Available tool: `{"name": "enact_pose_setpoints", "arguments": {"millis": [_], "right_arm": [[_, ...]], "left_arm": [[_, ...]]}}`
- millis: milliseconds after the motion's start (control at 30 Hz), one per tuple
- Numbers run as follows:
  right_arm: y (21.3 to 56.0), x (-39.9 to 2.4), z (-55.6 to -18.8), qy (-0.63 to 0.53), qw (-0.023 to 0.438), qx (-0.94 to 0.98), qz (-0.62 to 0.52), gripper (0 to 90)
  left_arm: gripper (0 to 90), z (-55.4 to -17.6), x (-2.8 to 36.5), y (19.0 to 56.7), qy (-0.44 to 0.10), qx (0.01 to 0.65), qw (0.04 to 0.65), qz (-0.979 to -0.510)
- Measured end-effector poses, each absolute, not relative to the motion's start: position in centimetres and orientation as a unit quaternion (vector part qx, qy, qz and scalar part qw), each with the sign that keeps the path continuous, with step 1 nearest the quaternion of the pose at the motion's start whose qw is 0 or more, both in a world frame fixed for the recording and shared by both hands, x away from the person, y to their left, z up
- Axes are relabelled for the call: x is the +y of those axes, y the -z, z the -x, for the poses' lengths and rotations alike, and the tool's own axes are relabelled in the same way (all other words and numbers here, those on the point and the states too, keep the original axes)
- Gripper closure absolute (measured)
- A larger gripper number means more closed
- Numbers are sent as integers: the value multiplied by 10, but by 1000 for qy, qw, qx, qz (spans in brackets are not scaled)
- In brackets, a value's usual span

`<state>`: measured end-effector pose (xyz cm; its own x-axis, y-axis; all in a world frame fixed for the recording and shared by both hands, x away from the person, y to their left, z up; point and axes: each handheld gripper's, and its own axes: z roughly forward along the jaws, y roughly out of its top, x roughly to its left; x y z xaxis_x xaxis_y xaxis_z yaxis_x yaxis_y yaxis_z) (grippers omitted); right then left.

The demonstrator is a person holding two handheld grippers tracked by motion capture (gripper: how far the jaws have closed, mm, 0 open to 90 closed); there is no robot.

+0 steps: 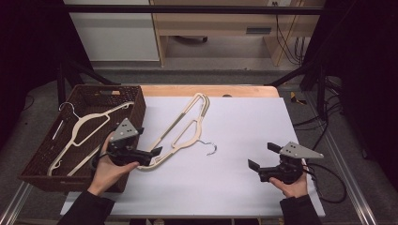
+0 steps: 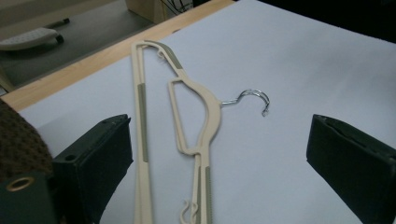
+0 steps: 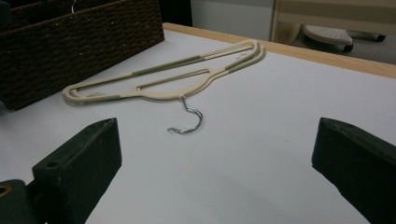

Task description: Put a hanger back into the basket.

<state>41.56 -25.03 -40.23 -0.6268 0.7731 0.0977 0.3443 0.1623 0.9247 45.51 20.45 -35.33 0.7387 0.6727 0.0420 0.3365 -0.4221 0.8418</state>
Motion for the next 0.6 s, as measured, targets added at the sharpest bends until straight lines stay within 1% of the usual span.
{"name": "enact_pose_setpoints", "arguments": {"millis": [333, 467, 600], "right_arm": [[401, -250, -415, -523, 205, 737, -376, 16], [402, -250, -415, -523, 202, 737, -377, 16], [402, -249, -416, -520, 202, 741, -374, 16]], "left_arm": [[116, -477, 164, 386, -153, 299, 375, -864], [138, -484, 154, 400, -147, 298, 344, -878], [190, -491, 151, 412, -143, 304, 323, -885]]}}
